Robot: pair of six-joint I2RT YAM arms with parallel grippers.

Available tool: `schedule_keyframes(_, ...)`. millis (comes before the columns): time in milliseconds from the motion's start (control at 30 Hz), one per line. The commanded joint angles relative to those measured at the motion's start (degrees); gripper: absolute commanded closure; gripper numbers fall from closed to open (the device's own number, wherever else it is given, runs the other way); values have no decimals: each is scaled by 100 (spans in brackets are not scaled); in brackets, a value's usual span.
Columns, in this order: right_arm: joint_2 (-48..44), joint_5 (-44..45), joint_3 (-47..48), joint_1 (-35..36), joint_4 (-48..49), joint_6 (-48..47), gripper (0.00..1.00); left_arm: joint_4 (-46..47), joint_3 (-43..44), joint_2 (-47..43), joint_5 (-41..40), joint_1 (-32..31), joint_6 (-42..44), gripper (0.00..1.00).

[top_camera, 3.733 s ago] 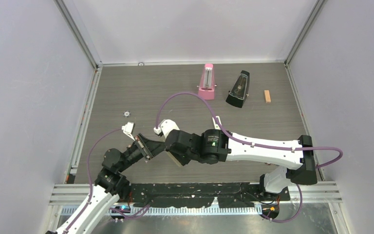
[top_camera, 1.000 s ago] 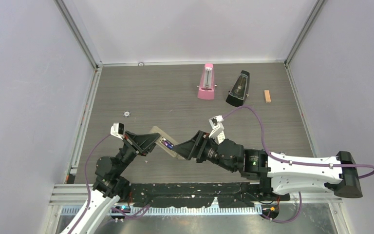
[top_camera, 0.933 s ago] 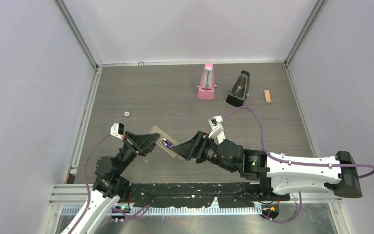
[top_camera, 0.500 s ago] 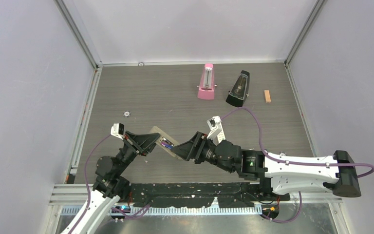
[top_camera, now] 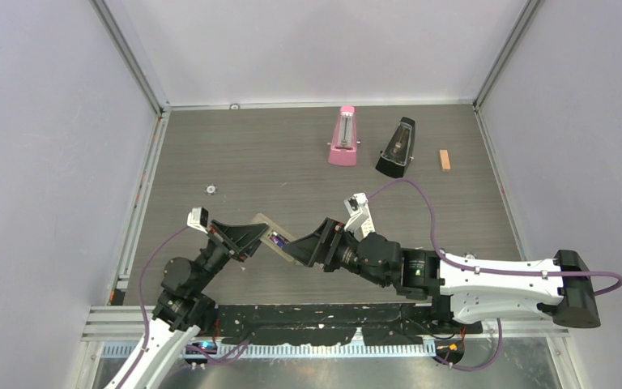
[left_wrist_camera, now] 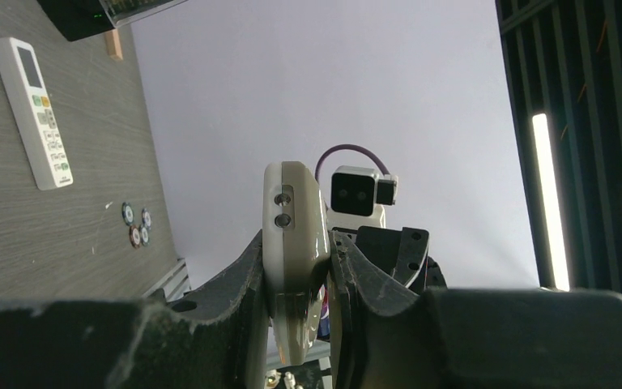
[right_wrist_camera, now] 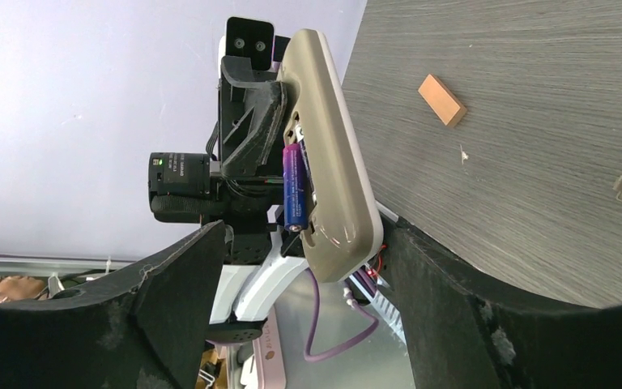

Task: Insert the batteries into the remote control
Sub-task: Load the battery into the remote control.

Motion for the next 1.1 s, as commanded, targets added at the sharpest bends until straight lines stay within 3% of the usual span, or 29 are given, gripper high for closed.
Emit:
schedule_keyframes(0, -25, 141, 150, 25, 60, -46, 20, -202, 323, -78, -93, -5, 44, 100)
schedule_keyframes(533, -3, 147, 104, 25, -167, 66, 24, -80, 353, -88, -71, -5, 29, 100)
schedule_keyframes(767, 219, 189, 361, 1, -296, -102, 18, 15, 338, -56, 121, -5, 181, 100)
schedule_keyframes(1067, 619, -37, 646, -235, -234, -210, 18, -32, 323, -132, 286, -5, 297, 100)
